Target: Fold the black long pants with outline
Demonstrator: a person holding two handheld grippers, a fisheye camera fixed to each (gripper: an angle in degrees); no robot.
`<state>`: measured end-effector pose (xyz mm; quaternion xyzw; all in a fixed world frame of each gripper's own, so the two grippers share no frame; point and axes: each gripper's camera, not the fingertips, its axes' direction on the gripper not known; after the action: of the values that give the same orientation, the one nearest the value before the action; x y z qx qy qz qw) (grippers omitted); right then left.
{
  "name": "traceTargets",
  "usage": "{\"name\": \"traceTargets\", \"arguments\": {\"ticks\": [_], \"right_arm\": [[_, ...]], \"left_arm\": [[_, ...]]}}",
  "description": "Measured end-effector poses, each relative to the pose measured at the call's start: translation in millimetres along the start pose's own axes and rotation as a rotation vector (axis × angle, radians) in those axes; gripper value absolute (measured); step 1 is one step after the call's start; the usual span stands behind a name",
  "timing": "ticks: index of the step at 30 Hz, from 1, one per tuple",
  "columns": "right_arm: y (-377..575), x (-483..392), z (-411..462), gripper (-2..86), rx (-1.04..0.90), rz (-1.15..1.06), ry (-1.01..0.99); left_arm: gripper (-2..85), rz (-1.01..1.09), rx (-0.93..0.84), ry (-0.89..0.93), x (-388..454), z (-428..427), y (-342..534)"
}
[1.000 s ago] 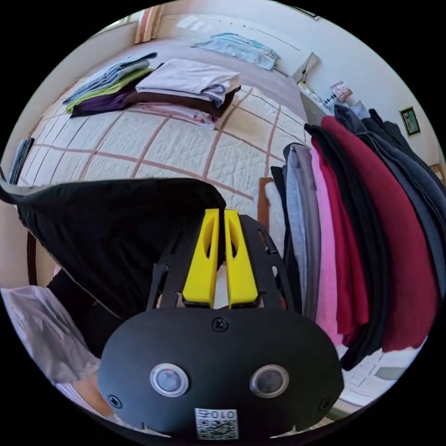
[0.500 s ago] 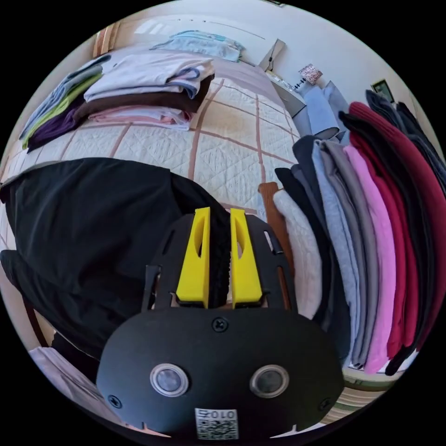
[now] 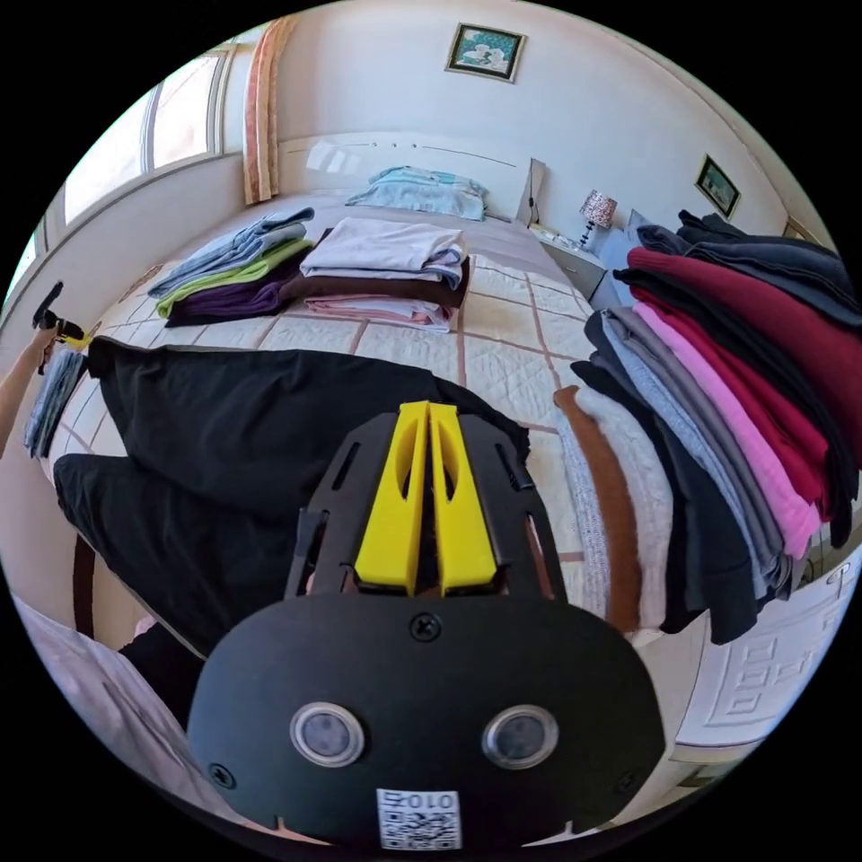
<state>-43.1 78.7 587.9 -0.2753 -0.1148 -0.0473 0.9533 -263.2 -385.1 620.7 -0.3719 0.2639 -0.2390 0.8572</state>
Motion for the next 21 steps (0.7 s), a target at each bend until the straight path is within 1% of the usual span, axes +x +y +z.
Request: {"name": "traceTargets", "arguments": {"ticks": [2,4,6,7,9,11,13,15,16,17,18,20,21], "right_arm": [[8.3,-3.2,-1.1,2.3,-0.008,-0.006,-0.081],[18.9,-8.0,-3.6,2.4,-0.009,-0.019,-0.116],[34.8,-16.3,-5.9,2.5,0.002,-0.042,-0.111],[38.3,-18.6,-5.4,2.5,0.000,-0.053,-0.110],[48.6,-28.1,0.1,2.7,-0.060,-0.110,-0.140],[55.3,-34.0,1.0,3.0,-0.099,-0.145,-0.166],[62.7,-36.5,-4.0,3.6,-0.090,-0.148,-0.173],[73.2,-37.7,-5.8,4.3,-0.098,-0.162,-0.153],[75.7,-37.9,-3.7,4.3,-0.122,-0.166,-0.139],[80.7,-38.1,1.9,4.4,-0.174,-0.176,-0.111],[85.5,-37.5,7.2,4.5,-0.209,-0.179,-0.089],[90.0,-34.1,13.7,4.5,-0.226,-0.172,-0.076],[90.1,-29.7,17.7,4.4,-0.225,-0.163,-0.079]], "left_arm": [[6.6,-0.024,0.231,-0.053,-13.9,-40.3,23.6],[6.8,0.002,0.329,-0.059,-18.8,-55.4,43.9],[7.4,0.109,0.283,-0.002,-20.0,-45.2,53.3],[7.8,0.153,0.209,0.025,-23.0,-30.3,57.6],[8.7,0.167,0.127,0.054,-29.8,-6.2,67.8],[9.6,0.129,0.028,0.114,-42.2,24.6,82.8],[10.1,0.073,-0.001,0.174,-54.9,40.4,94.4],[9.9,0.084,0.050,0.233,-60.2,43.3,107.4],[9.5,0.137,0.112,0.214,-56.1,37.6,117.3],[9.1,0.204,0.146,0.151,-47.6,32.0,126.5],[8.9,0.239,0.143,0.116,-42.9,31.4,130.0],[8.5,0.331,0.026,-0.004,-35.3,40.7,137.0],[8.4,0.331,0.042,-0.011,-38.7,36.5,140.2]]}}
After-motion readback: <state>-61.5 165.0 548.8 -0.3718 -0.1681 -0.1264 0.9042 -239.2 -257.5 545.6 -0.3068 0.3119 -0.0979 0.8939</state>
